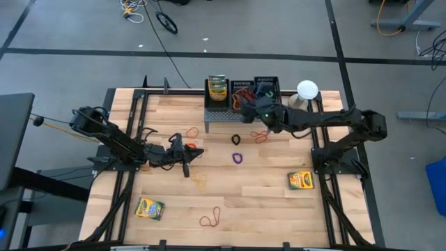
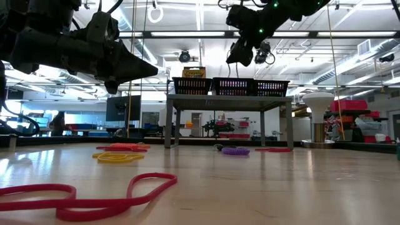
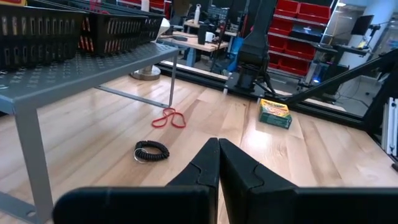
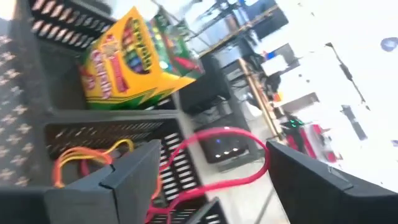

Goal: Sort rubber bands into baskets
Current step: Put the red rubber band into the middle black basket on the shelf

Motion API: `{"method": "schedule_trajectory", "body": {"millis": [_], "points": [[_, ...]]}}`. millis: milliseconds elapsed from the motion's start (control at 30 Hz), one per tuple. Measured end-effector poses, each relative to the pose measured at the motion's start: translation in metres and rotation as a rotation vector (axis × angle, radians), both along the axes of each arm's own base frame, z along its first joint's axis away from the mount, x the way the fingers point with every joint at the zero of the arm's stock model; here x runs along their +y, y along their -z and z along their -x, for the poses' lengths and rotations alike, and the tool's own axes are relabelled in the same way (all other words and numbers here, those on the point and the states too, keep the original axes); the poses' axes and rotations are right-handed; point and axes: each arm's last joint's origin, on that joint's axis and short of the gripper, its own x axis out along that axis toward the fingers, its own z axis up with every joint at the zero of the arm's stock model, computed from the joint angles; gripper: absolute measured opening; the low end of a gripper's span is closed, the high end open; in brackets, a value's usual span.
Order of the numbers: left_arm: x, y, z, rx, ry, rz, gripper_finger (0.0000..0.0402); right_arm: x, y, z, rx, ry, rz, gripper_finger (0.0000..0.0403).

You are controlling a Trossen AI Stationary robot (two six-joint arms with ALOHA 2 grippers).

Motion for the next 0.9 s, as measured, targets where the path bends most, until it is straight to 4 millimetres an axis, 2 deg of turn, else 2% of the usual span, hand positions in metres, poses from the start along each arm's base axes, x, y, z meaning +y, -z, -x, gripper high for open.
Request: {"method": "schedule_trajectory", "body": {"millis": [233, 433, 533, 700, 800, 900], "points": [[0.0, 0.0, 0.0, 0.004, -0.002, -0.014, 0.0027, -0.001, -0.004, -0.001, -0.188, 0.029, -0.084, 0.0326], [0.0, 0.0, 0.0, 0.014, -0.002, -0.045, 0.0047, -0.007, -0.005, -0.001, -0.277, 0.028, -0.148, 0.0353], [0.0, 0.0, 0.0, 0.014, -0.002, -0.046, 0.005, -0.015, -0.007, -0.002, -0.416, 0.058, -0.204, 0.0355], [0.0, 0.0, 0.0, 0.013, -0.002, -0.035, 0.005, -0.022, 0.012, -0.009, -0.385, 0.091, -0.246, 0.0392], [0.0, 0.0, 0.0, 0.01, -0.002, -0.021, 0.0051, -0.02, 0.016, -0.012, -0.489, 0.125, -0.324, 0.0389], [0.0, 0.0, 0.0, 0.006, -0.003, -0.011, 0.0051, -0.021, 0.015, -0.009, -0.631, 0.117, -0.484, 0.0382]]}}
